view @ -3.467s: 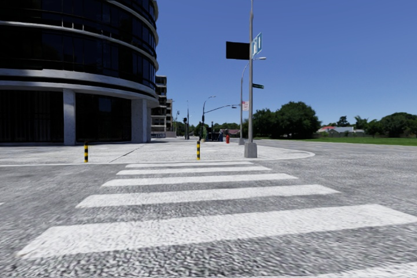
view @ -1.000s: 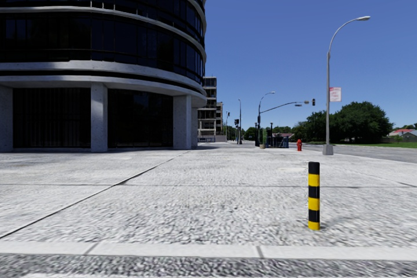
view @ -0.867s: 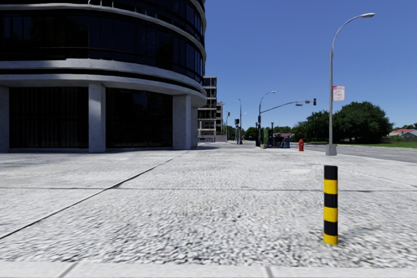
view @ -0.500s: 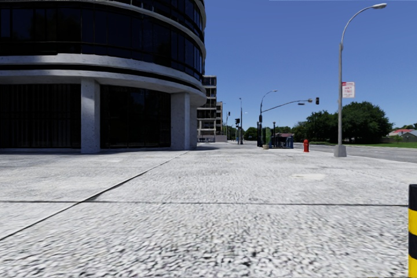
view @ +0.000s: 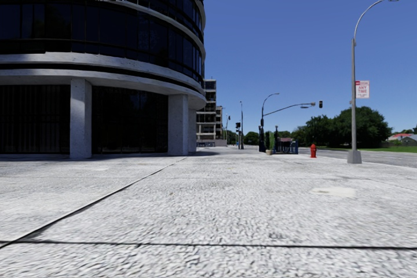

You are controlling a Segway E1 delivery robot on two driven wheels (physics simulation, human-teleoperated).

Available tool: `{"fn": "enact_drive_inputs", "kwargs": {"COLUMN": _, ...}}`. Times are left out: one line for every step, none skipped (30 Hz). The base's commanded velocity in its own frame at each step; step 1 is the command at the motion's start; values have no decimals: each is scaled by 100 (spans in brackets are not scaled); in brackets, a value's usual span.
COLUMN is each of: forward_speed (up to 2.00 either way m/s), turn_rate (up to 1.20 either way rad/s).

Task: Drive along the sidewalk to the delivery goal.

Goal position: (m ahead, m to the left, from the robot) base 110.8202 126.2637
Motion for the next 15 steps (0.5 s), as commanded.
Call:
{"fn": "enact_drive_inputs", "kwargs": {"forward_speed": 200, "turn_rate": 0}}
{"fn": "enact_drive_inputs", "kwargs": {"forward_speed": 200, "turn_rate": 0}}
{"fn": "enact_drive_inputs", "kwargs": {"forward_speed": 200, "turn_rate": 0}}
{"fn": "enact_drive_inputs", "kwargs": {"forward_speed": 200, "turn_rate": 0}}
{"fn": "enact_drive_inputs", "kwargs": {"forward_speed": 200, "turn_rate": 0}}
{"fn": "enact_drive_inputs", "kwargs": {"forward_speed": 200, "turn_rate": 0}}
{"fn": "enact_drive_inputs", "kwargs": {"forward_speed": 200, "turn_rate": 0}}
{"fn": "enact_drive_inputs", "kwargs": {"forward_speed": 200, "turn_rate": 0}}
{"fn": "enact_drive_inputs", "kwargs": {"forward_speed": 200, "turn_rate": 0}}
{"fn": "enact_drive_inputs", "kwargs": {"forward_speed": 200, "turn_rate": 0}}
{"fn": "enact_drive_inputs", "kwargs": {"forward_speed": 200, "turn_rate": 0}}
{"fn": "enact_drive_inputs", "kwargs": {"forward_speed": 200, "turn_rate": 0}}
{"fn": "enact_drive_inputs", "kwargs": {"forward_speed": 200, "turn_rate": 0}}
{"fn": "enact_drive_inputs", "kwargs": {"forward_speed": 200, "turn_rate": 0}}
{"fn": "enact_drive_inputs", "kwargs": {"forward_speed": 200, "turn_rate": 0}}
